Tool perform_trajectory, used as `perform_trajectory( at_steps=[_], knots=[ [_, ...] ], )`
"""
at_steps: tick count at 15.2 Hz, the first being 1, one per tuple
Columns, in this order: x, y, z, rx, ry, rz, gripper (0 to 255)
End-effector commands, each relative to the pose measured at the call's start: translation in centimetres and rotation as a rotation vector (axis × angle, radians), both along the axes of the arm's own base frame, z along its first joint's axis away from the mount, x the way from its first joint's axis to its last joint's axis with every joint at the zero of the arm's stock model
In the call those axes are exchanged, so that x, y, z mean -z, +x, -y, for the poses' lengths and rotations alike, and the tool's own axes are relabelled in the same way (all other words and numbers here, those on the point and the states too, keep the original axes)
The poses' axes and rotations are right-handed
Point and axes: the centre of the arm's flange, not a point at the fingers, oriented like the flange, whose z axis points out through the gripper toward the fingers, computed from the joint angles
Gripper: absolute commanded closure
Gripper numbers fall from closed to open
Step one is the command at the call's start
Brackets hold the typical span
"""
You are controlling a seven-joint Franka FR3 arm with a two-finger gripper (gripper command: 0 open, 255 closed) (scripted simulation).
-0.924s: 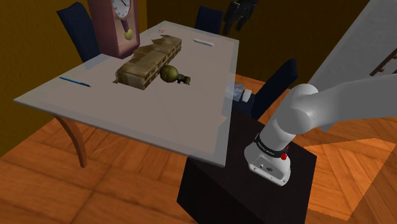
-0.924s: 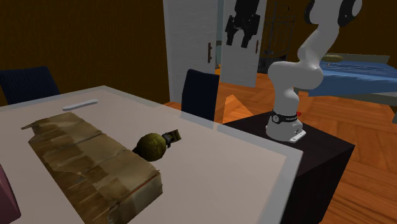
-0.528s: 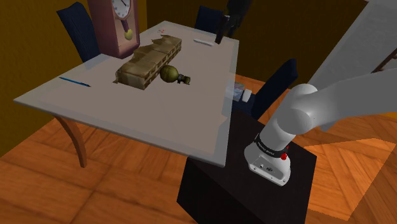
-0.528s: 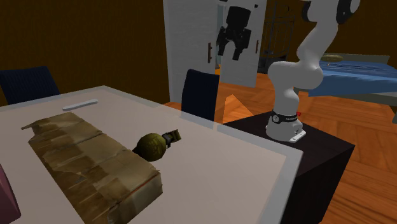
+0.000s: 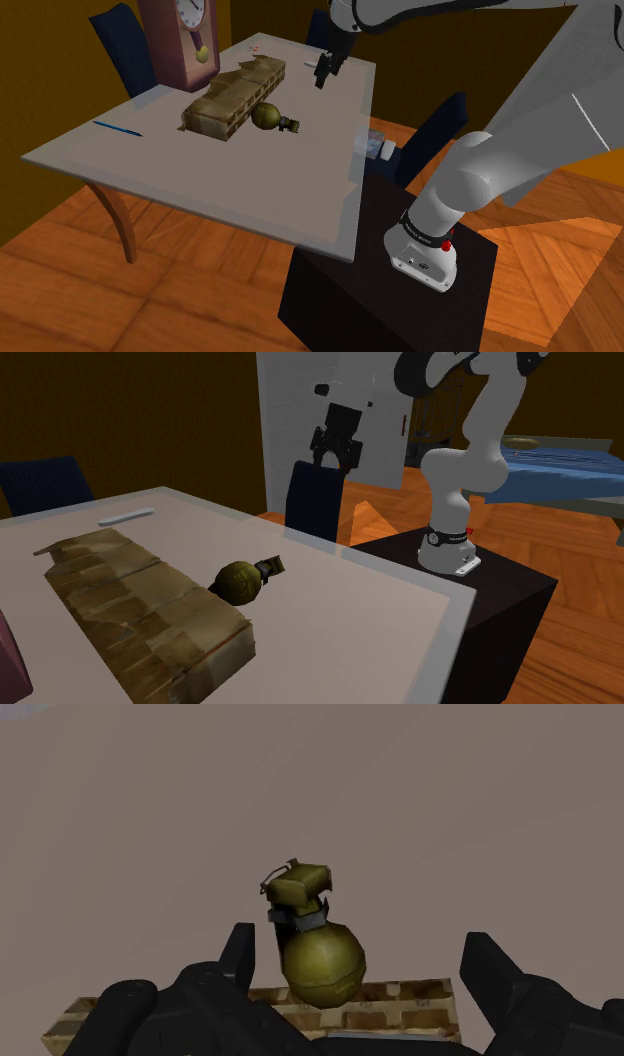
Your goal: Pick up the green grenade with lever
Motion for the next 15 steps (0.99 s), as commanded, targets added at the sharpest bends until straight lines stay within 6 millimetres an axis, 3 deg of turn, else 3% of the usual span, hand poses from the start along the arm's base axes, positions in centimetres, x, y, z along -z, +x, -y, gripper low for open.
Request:
perform_trajectory(
  at_steps=[1, 15],
  knots=[
    [2.1, 1.4, 0.3, -0.034, -0.021, 0.002, 0],
    [16.1, 13.0, 1.6, -0.257, -0.163, 0.004, 0]
  ],
)
